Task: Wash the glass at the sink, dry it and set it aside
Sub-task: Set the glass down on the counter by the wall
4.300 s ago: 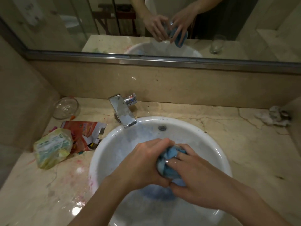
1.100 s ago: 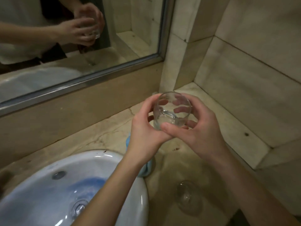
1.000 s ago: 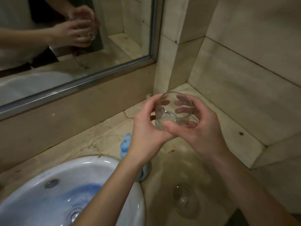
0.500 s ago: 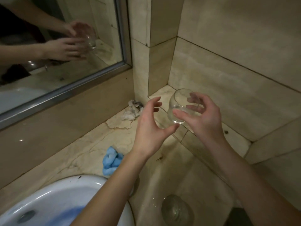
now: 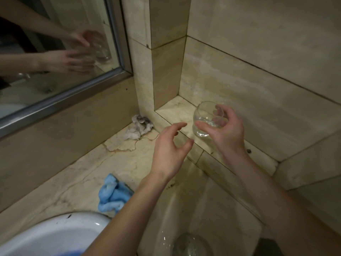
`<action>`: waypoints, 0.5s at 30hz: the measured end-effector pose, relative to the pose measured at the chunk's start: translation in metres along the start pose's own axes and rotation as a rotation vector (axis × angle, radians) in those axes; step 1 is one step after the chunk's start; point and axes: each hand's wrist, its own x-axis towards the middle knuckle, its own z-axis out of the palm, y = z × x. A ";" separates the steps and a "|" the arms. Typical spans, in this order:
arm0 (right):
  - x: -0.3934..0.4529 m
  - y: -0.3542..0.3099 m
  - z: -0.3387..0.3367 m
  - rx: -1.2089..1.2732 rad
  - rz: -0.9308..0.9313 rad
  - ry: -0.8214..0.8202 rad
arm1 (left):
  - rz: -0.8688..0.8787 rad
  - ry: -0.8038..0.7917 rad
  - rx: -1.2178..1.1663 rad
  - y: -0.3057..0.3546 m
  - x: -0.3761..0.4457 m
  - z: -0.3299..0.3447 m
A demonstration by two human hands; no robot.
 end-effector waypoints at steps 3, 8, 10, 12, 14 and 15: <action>0.003 0.003 0.000 -0.002 0.010 0.006 | -0.016 0.002 0.015 0.000 0.004 0.005; 0.008 0.007 0.001 -0.021 0.023 0.017 | -0.056 0.040 0.001 0.000 0.008 0.012; 0.009 0.009 0.001 -0.029 0.028 0.017 | -0.060 0.045 -0.001 0.000 0.009 0.014; 0.010 0.011 0.000 -0.031 0.036 0.018 | -0.059 0.038 -0.004 0.000 0.009 0.016; 0.012 0.015 -0.001 -0.031 0.044 0.019 | -0.062 0.032 -0.012 0.000 0.009 0.017; 0.012 0.017 0.000 -0.032 0.047 0.019 | -0.063 0.031 -0.016 -0.001 0.009 0.017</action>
